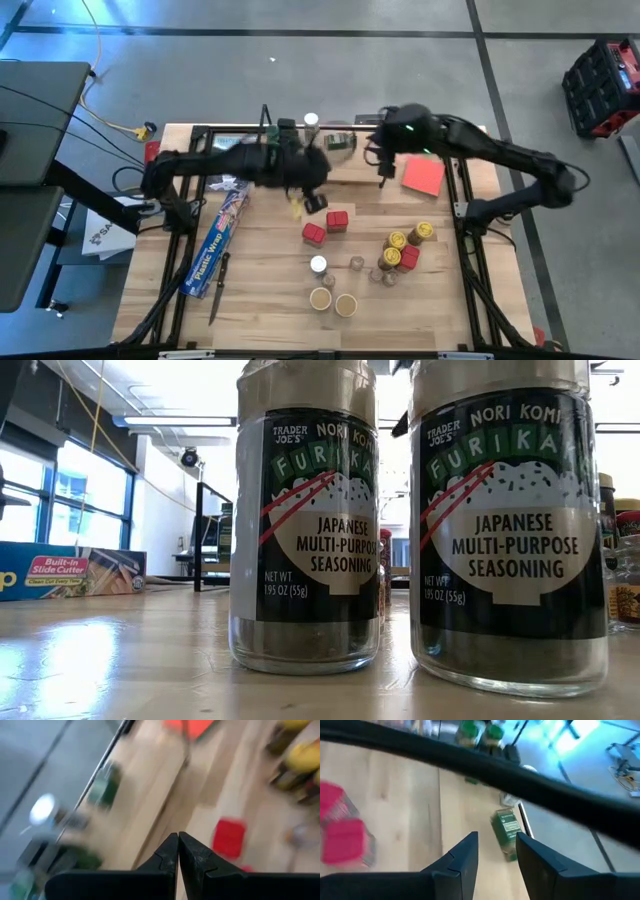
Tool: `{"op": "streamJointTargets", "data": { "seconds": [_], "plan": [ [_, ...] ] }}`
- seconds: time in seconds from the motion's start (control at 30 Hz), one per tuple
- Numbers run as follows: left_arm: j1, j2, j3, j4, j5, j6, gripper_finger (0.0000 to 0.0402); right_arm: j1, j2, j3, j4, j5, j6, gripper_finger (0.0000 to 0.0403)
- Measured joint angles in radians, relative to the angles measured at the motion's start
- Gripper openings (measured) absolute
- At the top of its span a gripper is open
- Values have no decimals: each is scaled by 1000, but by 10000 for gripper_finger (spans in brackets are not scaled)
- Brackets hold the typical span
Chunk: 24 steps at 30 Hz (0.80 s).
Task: Shelf spices
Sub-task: Put the green seasoning bottle on the shelf and align it with the other green seasoning bottles
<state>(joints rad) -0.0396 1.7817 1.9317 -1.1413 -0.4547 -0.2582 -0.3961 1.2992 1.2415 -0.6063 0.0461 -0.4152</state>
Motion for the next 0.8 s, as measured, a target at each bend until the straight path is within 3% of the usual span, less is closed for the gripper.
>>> {"op": "streamJointTargets", "data": {
  "seconds": [0.2, 0.37, 0.57, 0.8],
  "plan": [
    [-180, -42, -149, -126, -244, -273, 8, -119, 247, 157, -90, -59, -143, 153],
    [-310, -129, -321, -114, -325, -509, 14, -197, 423, 270, -185, -84, -214, 218],
    [-450, -222, -467, -111, -432, -765, 50, -237, 616, 416, -251, -75, -297, 294],
    [-595, -276, -496, -106, -533, -867, 96, -261, 757, 517, -320, -49, -379, 307]
  ]
}}
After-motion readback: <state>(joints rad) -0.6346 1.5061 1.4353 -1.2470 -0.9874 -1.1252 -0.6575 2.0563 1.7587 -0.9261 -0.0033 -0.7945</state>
